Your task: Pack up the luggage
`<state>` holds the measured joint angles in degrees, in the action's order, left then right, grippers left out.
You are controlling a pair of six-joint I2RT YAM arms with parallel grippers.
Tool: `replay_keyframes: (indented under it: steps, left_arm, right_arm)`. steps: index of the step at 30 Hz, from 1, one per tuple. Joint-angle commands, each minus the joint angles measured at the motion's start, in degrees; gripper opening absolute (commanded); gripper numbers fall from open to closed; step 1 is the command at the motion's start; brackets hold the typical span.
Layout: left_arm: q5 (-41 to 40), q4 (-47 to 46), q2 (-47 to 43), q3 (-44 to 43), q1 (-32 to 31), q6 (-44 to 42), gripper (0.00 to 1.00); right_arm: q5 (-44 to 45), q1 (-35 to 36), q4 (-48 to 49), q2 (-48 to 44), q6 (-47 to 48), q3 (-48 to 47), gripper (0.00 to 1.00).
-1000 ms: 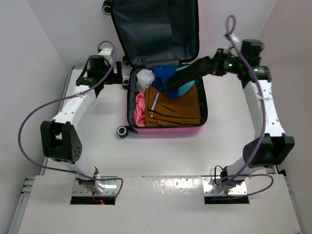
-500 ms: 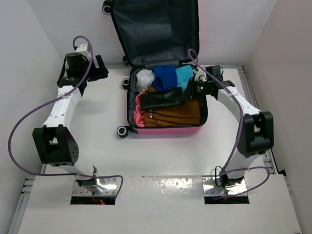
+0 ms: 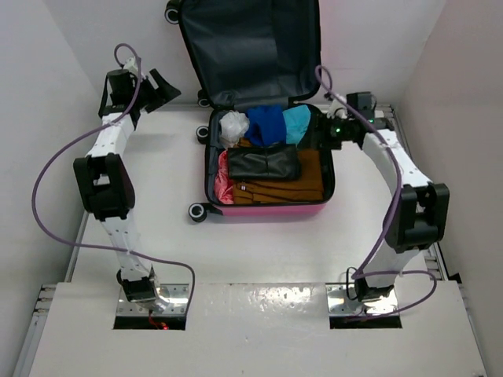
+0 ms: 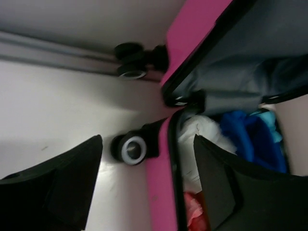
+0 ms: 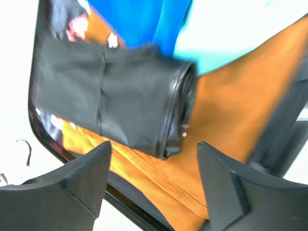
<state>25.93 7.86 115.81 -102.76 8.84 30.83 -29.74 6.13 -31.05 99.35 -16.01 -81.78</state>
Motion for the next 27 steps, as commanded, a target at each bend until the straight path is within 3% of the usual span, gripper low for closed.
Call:
replay_keyframes:
  steps: [1,3,5,11,15,23,27]
  left_arm:
    - [10.69,-13.28,6.93,-7.51,0.91,13.17,0.79]
    - [13.6,-25.56,11.35,-9.82,0.91,23.68,0.77]
    - [13.62,-30.52,16.26,-14.81,0.39,25.42,0.77]
    - [10.55,-27.55,23.23,-29.94,-3.38,13.21,0.76]
    - [10.01,-30.97,23.85,-30.66,-3.39,9.61,0.7]
    - [13.09,-32.47,16.65,-22.48,-3.39,-3.47,0.62]
    - [3.81,-30.1,17.34,-26.24,-4.7,-8.41,0.63]
  right_arm:
    - [0.65,-2.53,-0.68,-5.3,1.15,-5.49,0.75]
    - [1.17,-4.28,-2.43,-6.1,1.68,-7.42,0.76]
    - [2.92,-5.07,-3.49,-6.8,1.95,-8.22,0.77]
    - [8.9,-7.71,-6.83,-8.29,2.56,-7.78,0.77]
    - [12.33,-7.98,-7.36,-9.35,3.09,-5.94,0.77]
    - [15.41,-8.24,-6.83,-9.09,3.62,-4.7,0.77]
    - [15.5,-7.98,-6.65,-7.95,3.88,-5.32,0.77]
